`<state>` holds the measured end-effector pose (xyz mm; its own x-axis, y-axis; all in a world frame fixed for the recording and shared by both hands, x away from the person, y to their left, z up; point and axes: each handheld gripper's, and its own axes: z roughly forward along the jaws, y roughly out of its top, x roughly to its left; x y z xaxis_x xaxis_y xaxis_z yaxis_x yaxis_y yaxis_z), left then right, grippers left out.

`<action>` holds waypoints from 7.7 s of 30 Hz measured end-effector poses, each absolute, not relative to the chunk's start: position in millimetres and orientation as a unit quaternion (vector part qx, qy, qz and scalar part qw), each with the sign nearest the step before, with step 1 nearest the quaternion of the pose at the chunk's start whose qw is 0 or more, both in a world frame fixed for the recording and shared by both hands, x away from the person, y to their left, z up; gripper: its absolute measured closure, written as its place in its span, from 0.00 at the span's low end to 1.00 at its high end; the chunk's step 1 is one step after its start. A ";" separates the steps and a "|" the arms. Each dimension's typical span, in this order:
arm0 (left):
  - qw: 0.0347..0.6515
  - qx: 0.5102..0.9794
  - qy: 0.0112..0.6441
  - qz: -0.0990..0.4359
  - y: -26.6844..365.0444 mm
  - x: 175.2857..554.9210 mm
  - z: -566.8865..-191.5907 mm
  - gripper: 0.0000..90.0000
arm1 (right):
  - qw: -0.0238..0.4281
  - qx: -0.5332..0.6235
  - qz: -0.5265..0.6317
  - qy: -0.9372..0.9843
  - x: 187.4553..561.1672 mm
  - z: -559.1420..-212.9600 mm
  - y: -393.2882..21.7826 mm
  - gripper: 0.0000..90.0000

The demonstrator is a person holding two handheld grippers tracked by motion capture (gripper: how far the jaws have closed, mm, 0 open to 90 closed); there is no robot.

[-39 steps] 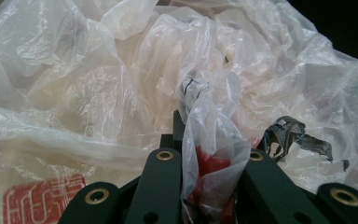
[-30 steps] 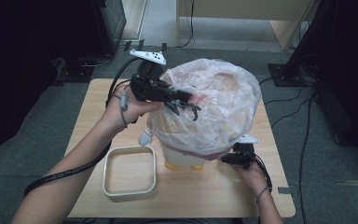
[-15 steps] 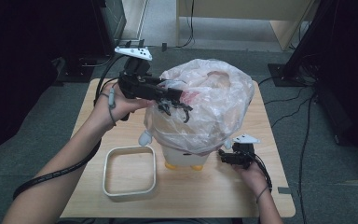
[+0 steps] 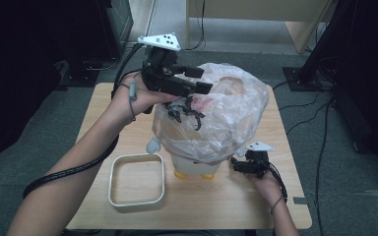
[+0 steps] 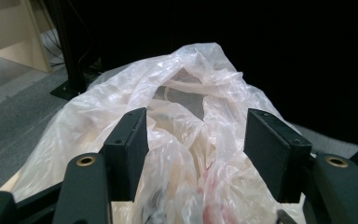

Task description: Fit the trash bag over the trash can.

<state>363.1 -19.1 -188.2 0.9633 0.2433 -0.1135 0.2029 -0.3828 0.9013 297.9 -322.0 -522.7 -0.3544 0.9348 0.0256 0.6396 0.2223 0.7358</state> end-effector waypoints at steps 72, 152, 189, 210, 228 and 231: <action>0.495 0.857 0.142 -0.025 -74.4 377.8 -259.9 0.23 | 0.217 0.523 0.338 0.752 297.6 -522.7 -321.7 0.17; 0.563 0.814 0.097 -0.107 -62.8 381.5 -220.6 0.21 | 0.216 0.520 0.338 0.754 297.1 -522.6 -321.6 0.17; 0.411 0.908 0.083 0.016 -16.2 375.8 -237.6 0.54 | 0.216 0.519 0.338 0.755 297.1 -522.6 -321.6 0.17; 0.315 0.945 0.081 0.031 -56.1 383.8 -240.4 0.95 | 0.216 0.519 0.338 0.755 297.0 -522.6 -321.5 0.17; 0.192 0.976 0.092 0.035 -62.2 387.6 -262.1 0.94 | 0.216 0.518 0.338 0.755 297.0 -522.7 -321.5 0.17; 0.203 0.974 0.098 0.028 -57.8 389.1 -262.8 0.93 | 0.216 0.518 0.338 0.755 297.0 -522.7 -321.5 0.17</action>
<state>389.1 -57.8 -262.8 0.9792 0.2025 0.0150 0.1797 -0.8985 0.4006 297.0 -321.5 -522.7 -0.3696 0.9289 0.0243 0.6370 0.2343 0.7344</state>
